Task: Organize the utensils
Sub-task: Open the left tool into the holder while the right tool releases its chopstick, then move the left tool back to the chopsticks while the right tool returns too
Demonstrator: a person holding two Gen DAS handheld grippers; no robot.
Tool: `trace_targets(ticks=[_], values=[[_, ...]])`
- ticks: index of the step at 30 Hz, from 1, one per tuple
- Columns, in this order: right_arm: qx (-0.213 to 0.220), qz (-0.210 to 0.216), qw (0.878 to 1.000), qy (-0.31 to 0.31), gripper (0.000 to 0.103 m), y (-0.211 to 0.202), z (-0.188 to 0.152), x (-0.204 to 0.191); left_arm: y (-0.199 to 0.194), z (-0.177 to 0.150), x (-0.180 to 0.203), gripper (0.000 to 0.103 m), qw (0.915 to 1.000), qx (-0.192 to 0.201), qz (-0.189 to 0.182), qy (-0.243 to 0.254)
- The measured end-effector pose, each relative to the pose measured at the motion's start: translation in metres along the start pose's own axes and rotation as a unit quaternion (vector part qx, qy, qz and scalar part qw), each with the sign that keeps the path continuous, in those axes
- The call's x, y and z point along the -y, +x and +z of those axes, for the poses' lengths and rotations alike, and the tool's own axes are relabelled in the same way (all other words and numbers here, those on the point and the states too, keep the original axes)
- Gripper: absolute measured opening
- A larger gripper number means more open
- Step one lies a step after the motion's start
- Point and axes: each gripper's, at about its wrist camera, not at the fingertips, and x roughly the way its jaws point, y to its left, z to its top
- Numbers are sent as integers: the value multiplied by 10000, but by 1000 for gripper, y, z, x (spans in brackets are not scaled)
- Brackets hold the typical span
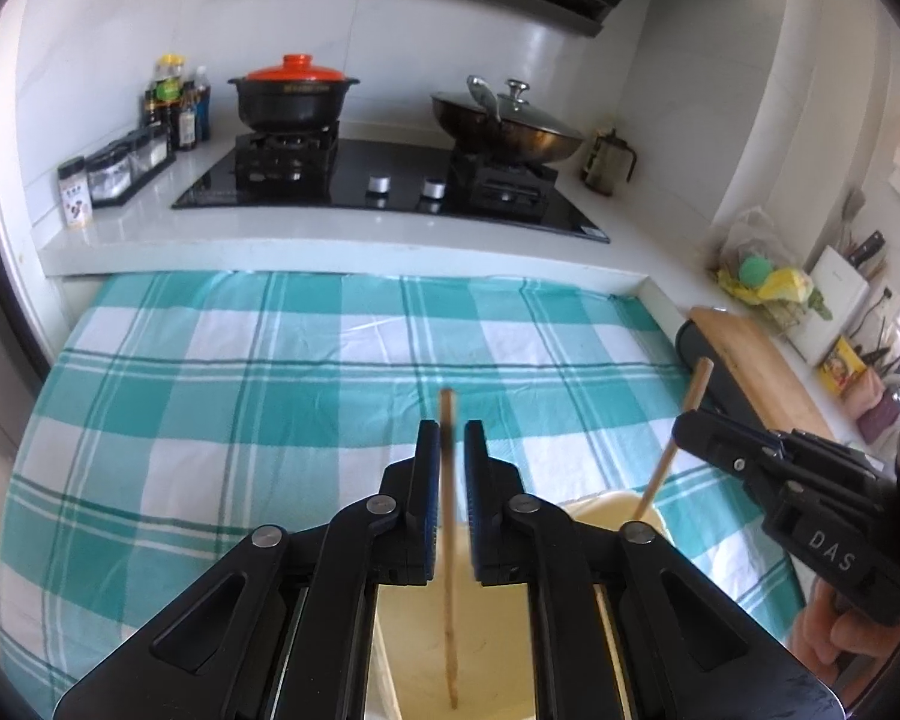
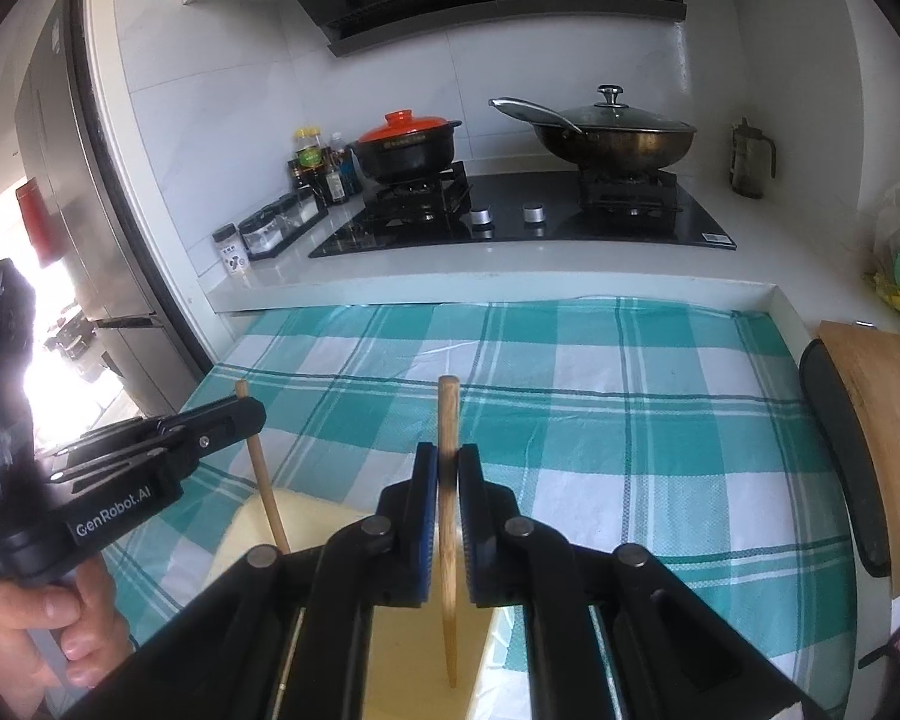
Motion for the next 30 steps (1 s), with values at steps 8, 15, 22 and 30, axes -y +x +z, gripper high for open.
trace_targets(ticks=[8, 15, 22, 30], values=[[158, -117, 9998, 51, 39, -35, 4, 7, -68, -12, -13, 54, 9998, 183, -55, -30], [113, -497, 9979, -406, 41, -118, -47, 4, -153, -102, -36, 76, 9992, 3, 49, 385], [146, -1105, 9927, -467, 47, -187, -173, 4, -178, -232, -42, 76, 9973, -511, 451, 284], [70, -1370, 9904, -184, 47, -217, -286, -12, -184, -299, -13, 76, 9966, -653, 507, 42]])
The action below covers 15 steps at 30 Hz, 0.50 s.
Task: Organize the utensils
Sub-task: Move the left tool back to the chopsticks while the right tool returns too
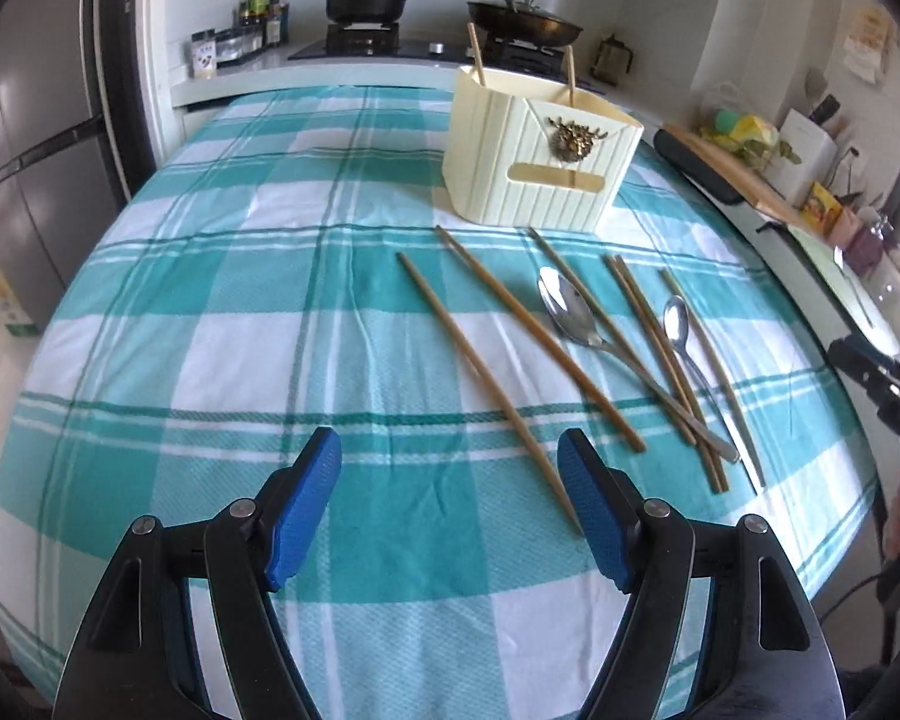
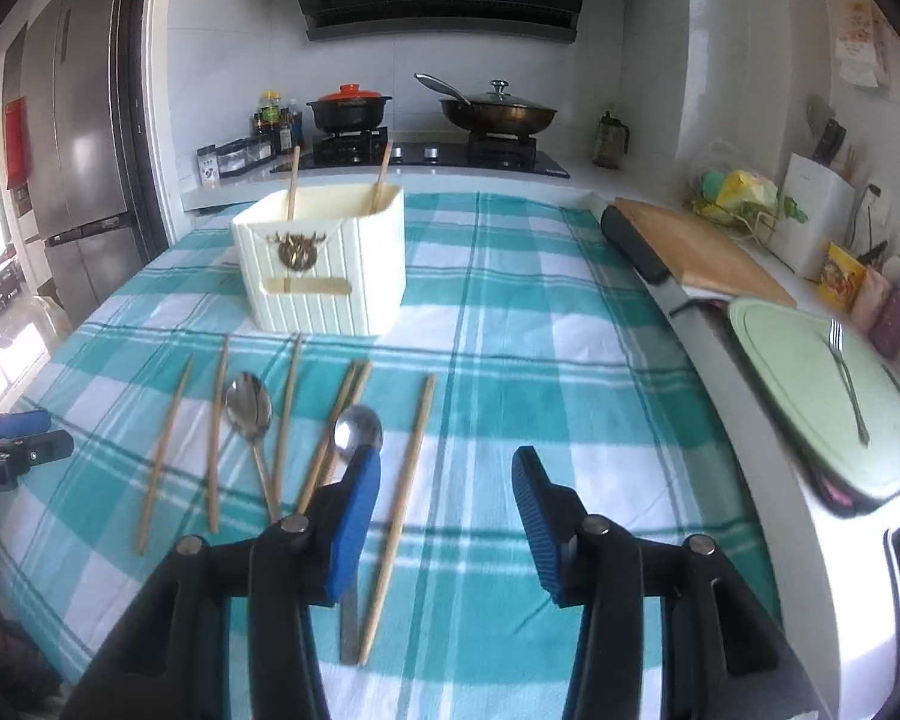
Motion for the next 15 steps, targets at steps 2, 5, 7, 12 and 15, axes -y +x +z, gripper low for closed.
trace_targets(ticks=[2, 5, 7, 12, 15], values=[[-70, 63, 9999, 95, 47, -3, -17, -3, -1, -3, 4, 76, 10000, 12, -32, -18], [-142, 115, 9998, 48, 47, -5, -33, -8, 0, -5, 6, 76, 10000, 21, -16, -15], [-195, 150, 9997, 32, 47, -4, -38, -11, 3, -6, 8, 76, 10000, 6, 77, 8], [-273, 150, 9995, 64, 47, 0, -45, -15, 5, -12, 11, 76, 9998, -25, 180, 21], [-282, 171, 9994, 74, 47, 0, -45, -14, 7, -15, 13, 77, 9998, -76, 195, 25]])
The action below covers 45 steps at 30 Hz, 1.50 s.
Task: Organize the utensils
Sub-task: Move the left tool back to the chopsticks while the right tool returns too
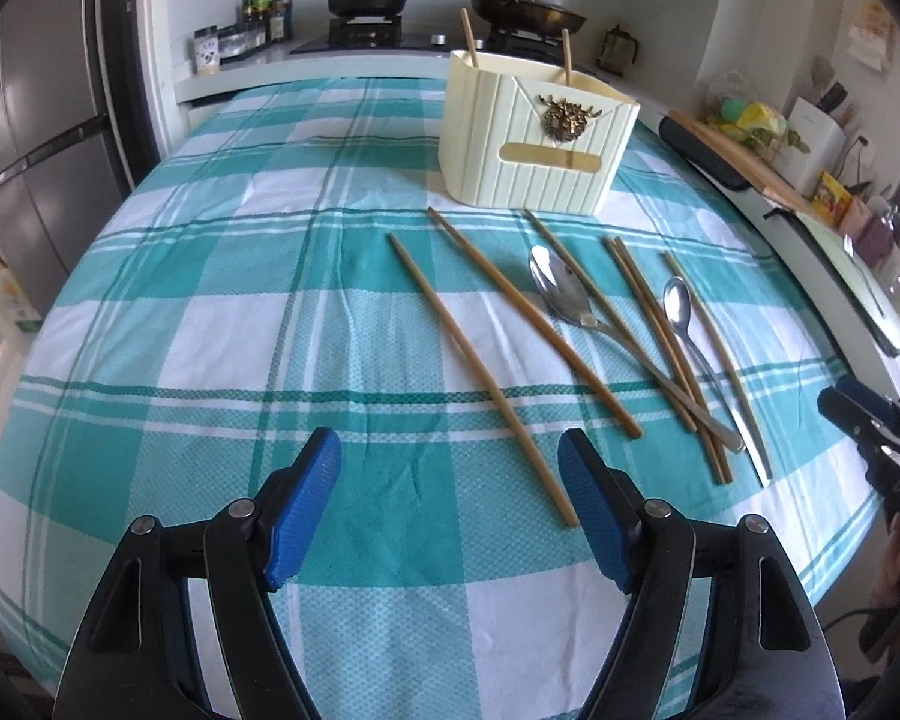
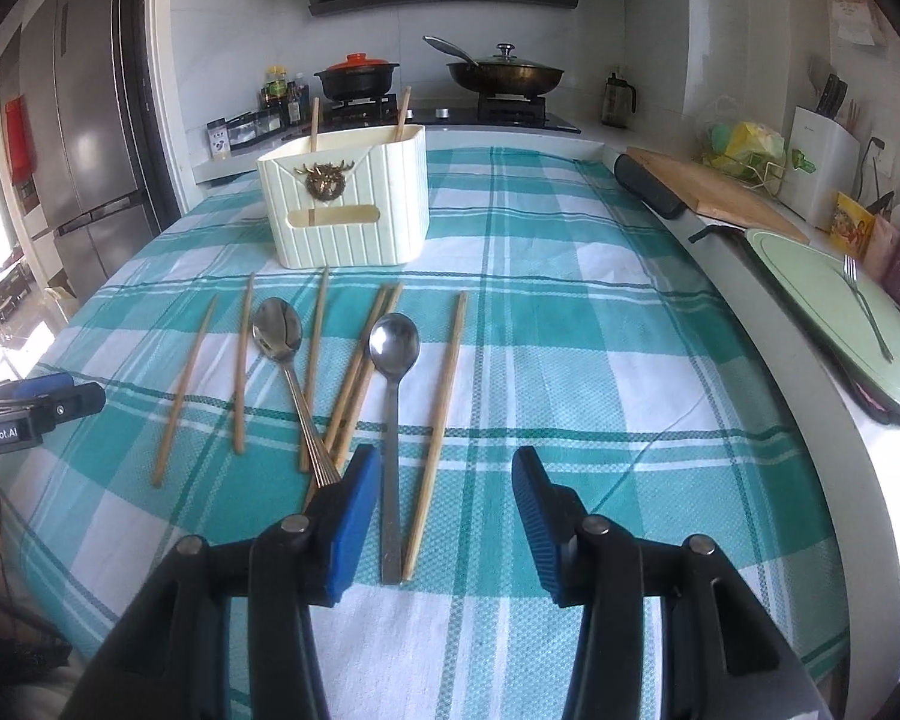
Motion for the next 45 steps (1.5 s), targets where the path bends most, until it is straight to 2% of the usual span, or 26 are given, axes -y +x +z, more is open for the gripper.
trace_targets(ticks=[16, 27, 45], values=[[-165, 25, 9994, 319, 47, 10, -1, 14, 14, -2, -1, 77, 9998, -195, 39, -89], [-583, 153, 9958, 691, 46, 29, -4, 27, 18, -2, -5, 77, 9994, -257, 77, -214], [-745, 215, 9947, 678, 43, 40, 1, 22, 23, 4, -5, 77, 9993, -253, 81, -268]])
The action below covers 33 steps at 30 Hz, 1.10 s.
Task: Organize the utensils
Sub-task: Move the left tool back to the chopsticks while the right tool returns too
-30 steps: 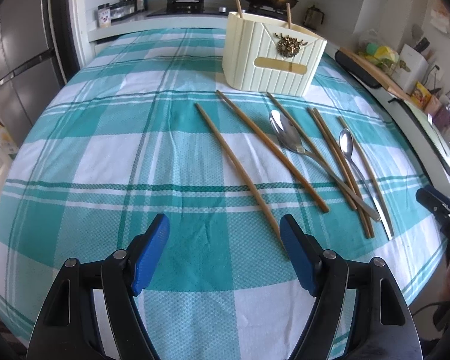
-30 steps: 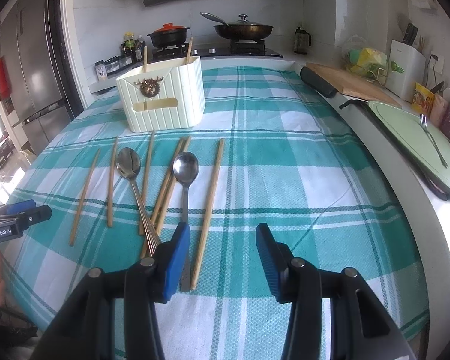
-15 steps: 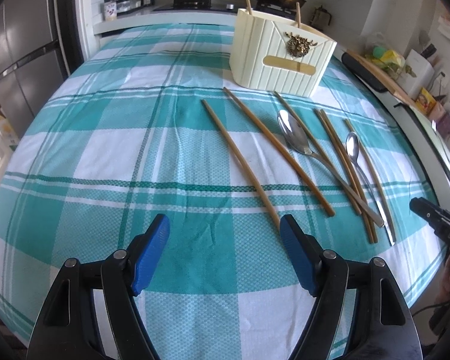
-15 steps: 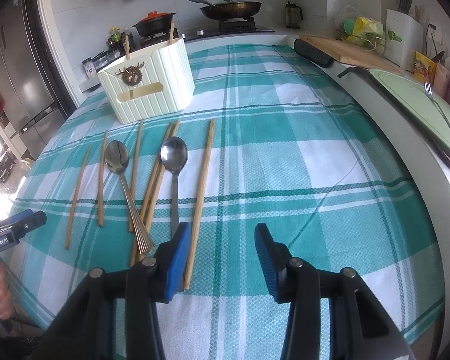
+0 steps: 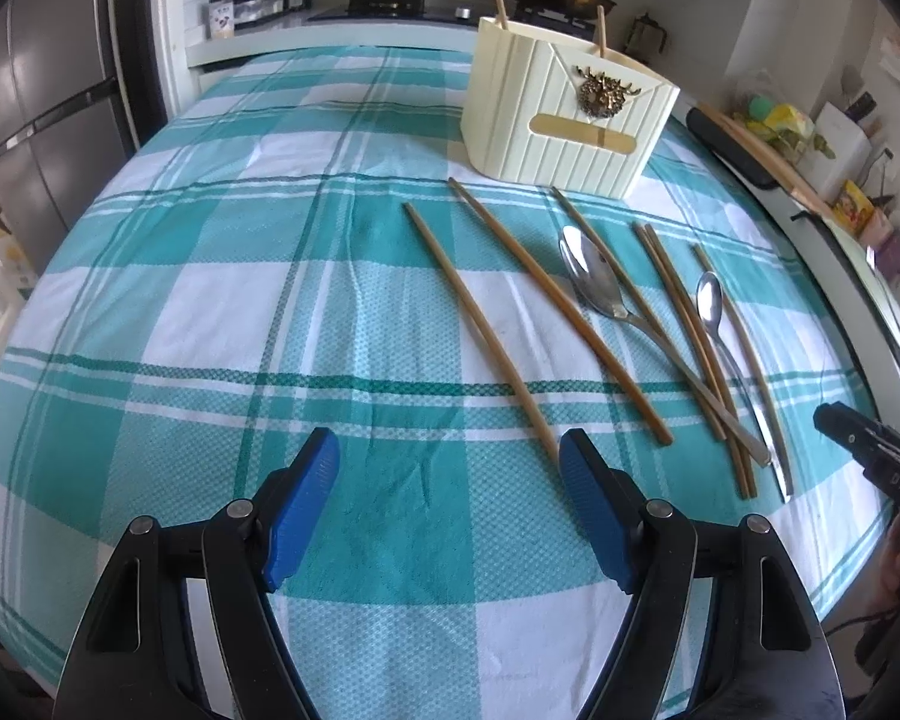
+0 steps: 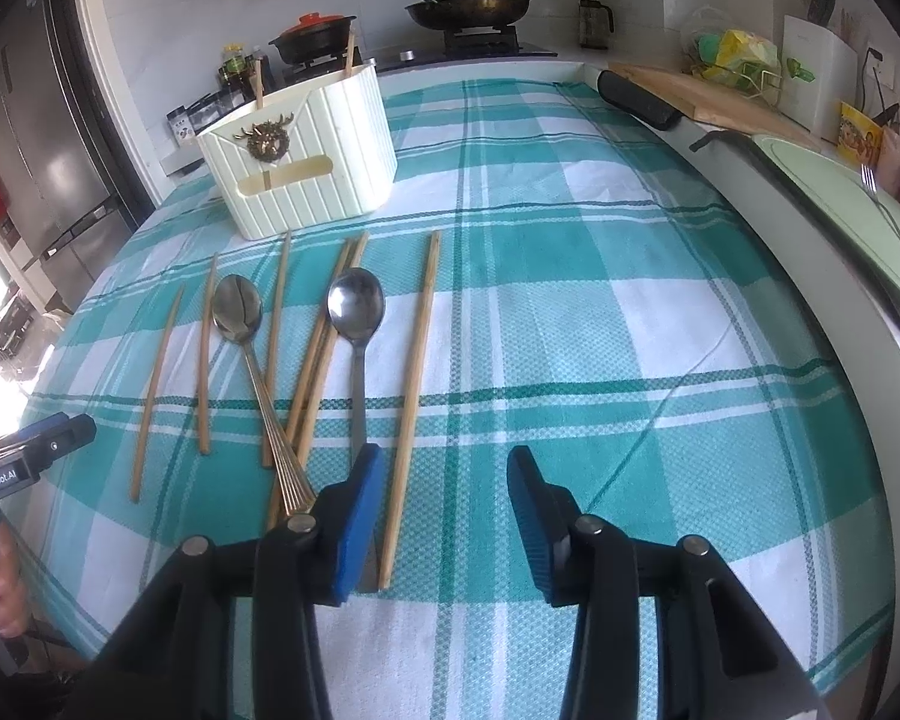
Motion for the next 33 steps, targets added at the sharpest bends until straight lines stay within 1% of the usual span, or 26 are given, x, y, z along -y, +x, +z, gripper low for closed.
trace_targets(ticks=[7, 13, 33], values=[[-31, -26, 10000, 29, 43, 4, 5, 6, 4, 4, -5, 77, 10000, -29, 47, -64], [-35, -7, 10000, 2, 43, 7, 9, 2, 6, 8, -9, 77, 9999, -20, 71, -147], [-63, 1, 10000, -46, 43, 10, 9, 1, 7, 12, -18, 77, 9994, -30, 165, -304]])
